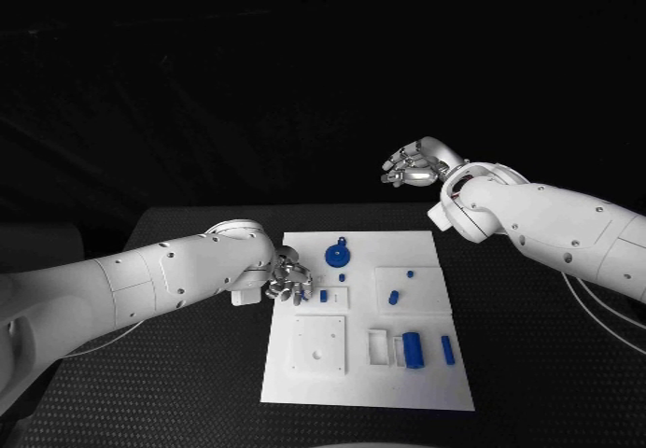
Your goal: Assemble the parts on the task board
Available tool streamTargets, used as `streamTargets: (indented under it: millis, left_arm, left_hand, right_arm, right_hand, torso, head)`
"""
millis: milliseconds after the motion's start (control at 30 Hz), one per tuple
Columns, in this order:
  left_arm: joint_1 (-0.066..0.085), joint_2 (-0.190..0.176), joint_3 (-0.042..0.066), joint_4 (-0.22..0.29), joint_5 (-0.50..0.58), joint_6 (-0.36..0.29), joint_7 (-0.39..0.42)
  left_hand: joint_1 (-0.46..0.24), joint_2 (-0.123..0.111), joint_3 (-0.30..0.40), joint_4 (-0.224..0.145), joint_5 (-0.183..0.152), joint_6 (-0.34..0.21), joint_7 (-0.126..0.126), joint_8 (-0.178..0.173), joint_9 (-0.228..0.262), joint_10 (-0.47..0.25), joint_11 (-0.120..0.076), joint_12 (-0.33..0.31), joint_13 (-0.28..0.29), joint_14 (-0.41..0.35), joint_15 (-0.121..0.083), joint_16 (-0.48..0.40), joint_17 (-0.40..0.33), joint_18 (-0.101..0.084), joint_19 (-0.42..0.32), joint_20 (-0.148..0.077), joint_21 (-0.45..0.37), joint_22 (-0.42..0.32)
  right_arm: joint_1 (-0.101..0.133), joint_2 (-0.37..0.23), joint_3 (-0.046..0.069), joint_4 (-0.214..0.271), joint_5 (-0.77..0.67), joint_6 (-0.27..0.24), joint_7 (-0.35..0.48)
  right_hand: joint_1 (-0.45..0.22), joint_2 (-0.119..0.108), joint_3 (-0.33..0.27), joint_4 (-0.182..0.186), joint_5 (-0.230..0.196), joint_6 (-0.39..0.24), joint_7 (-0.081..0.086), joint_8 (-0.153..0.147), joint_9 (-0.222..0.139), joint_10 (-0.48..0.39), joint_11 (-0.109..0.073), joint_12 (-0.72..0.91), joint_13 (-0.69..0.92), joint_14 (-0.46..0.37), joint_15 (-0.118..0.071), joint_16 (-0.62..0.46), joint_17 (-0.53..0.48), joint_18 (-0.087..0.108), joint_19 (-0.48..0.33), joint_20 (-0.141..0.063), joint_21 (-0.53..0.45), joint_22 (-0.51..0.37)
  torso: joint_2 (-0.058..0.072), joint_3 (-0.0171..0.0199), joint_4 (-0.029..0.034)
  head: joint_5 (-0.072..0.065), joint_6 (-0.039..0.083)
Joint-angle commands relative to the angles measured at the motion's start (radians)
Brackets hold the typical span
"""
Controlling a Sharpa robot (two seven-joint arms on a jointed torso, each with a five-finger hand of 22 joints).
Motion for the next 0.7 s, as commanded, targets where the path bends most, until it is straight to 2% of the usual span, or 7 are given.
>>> streamTargets:
  millis: [33,700]
  left_arm:
    - [-0.001,0.0,0.0,0.002,-0.006,-0.009,0.012]
    - [-0.001,0.002,0.0,0.011,0.006,0.025,0.015]
  left_hand:
    - [0.012,0.01,0.062,0.036,0.007,0.0,-0.008,0.005,0.001,0.008,-0.024,0.002,0.002,0.067,-0.075,-0.004,0.002,0.024,-0.002,-0.103,0.005,0.015]
    - [0.013,0.01,0.062,0.037,0.006,0.0,-0.008,0.005,0.003,0.008,-0.024,0.003,0.003,0.067,-0.075,-0.004,0.003,0.024,-0.001,-0.102,0.006,0.015]
  right_arm:
    - [0.0,0.001,0.001,0.001,-0.001,0.012,0.01]
    - [0.0,0.002,0.001,0.003,-0.001,0.016,0.009]
  right_hand:
    - [0.002,0.009,-0.005,0.001,-0.001,-0.003,0.0,0.006,-0.002,0.007,-0.003,-0.006,-0.001,0.005,0.004,-0.006,0.0,0.0,0.0,0.005,-0.005,0.001]
    - [0.002,0.009,-0.006,0.0,-0.001,-0.003,0.0,0.007,-0.003,0.009,-0.003,-0.007,-0.004,0.005,0.004,-0.007,0.001,0.0,0.0,0.006,-0.006,0.002]
  torso:
    - [0.0,0.0005,0.0]
    - [0.0,0.0001,0.001]
  head:
    - [0.0,-0.001]
    - [0.002,-0.004]
